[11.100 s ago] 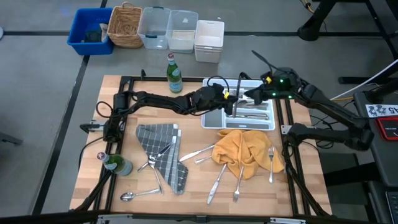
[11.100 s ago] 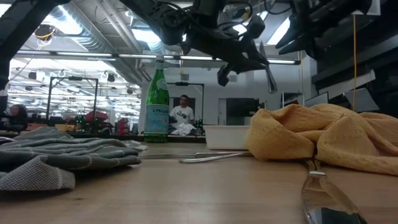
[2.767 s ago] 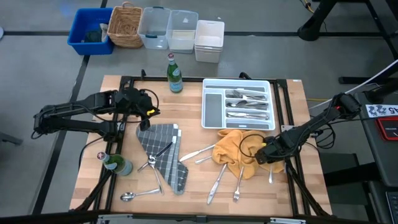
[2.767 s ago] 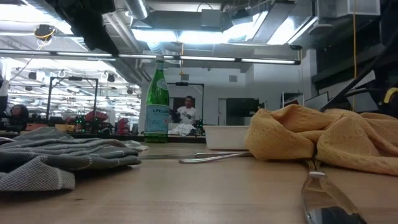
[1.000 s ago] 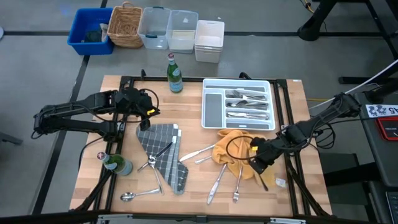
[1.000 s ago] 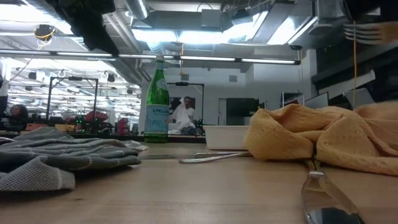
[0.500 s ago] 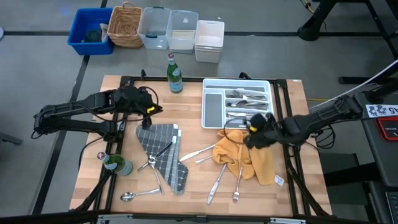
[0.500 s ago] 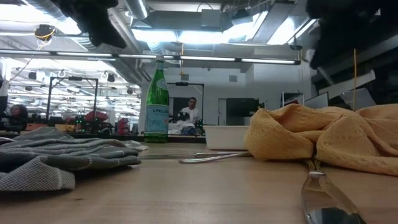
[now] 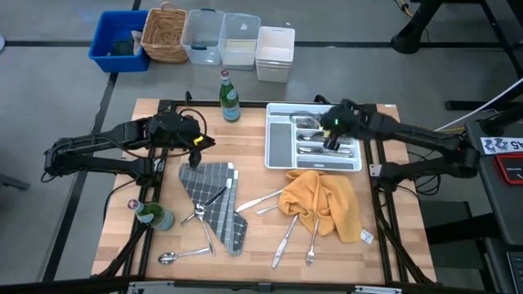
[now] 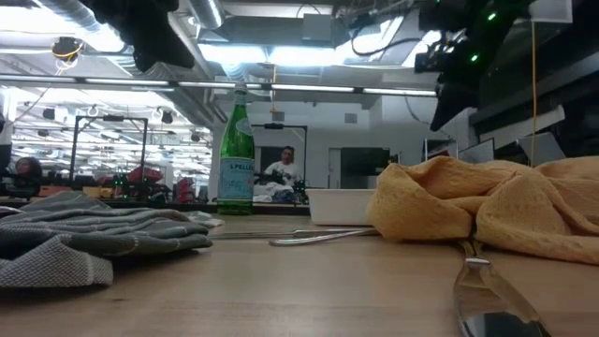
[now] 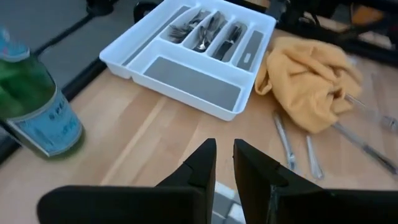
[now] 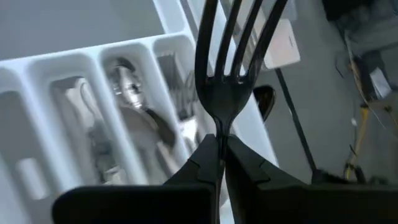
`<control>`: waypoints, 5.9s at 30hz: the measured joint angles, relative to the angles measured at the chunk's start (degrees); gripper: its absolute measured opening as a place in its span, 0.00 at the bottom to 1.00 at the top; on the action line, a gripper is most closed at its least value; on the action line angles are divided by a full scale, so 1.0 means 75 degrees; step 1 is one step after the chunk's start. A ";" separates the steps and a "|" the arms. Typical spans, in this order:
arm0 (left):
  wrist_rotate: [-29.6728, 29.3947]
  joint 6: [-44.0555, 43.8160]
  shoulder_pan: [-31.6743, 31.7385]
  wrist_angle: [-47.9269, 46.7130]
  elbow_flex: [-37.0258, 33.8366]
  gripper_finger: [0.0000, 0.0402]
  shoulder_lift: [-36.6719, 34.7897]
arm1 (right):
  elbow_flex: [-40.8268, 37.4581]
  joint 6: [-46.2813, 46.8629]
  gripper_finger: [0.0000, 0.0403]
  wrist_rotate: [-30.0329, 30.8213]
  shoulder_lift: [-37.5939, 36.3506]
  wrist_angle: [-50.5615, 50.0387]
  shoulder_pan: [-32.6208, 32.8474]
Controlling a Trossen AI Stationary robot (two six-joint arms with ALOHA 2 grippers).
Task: Sort silverware
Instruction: Put the silver fork into the cutlery tray, then put the silver knife into the cutlery tray
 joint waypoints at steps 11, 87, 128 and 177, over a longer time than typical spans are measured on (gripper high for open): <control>-0.0252 -0.1044 0.0000 -0.0004 0.0000 0.11 0.0003 | 0.0000 -0.3447 0.04 -0.1839 0.1509 0.0903 -0.2622; 0.1753 -0.1401 -0.1778 0.6512 0.0420 0.11 0.6341 | 0.3115 -0.1252 0.29 -0.4171 0.3290 -0.0355 -0.3071; 0.1921 -0.0920 -0.1847 0.0896 0.4605 0.11 0.9416 | 0.3217 -0.1173 0.29 -0.4384 0.3290 -0.0992 -0.3080; -0.0118 -0.1466 -0.2742 0.0143 0.4599 0.31 0.9690 | 0.3217 -0.1156 0.29 -0.4387 0.3290 -0.0973 -0.3080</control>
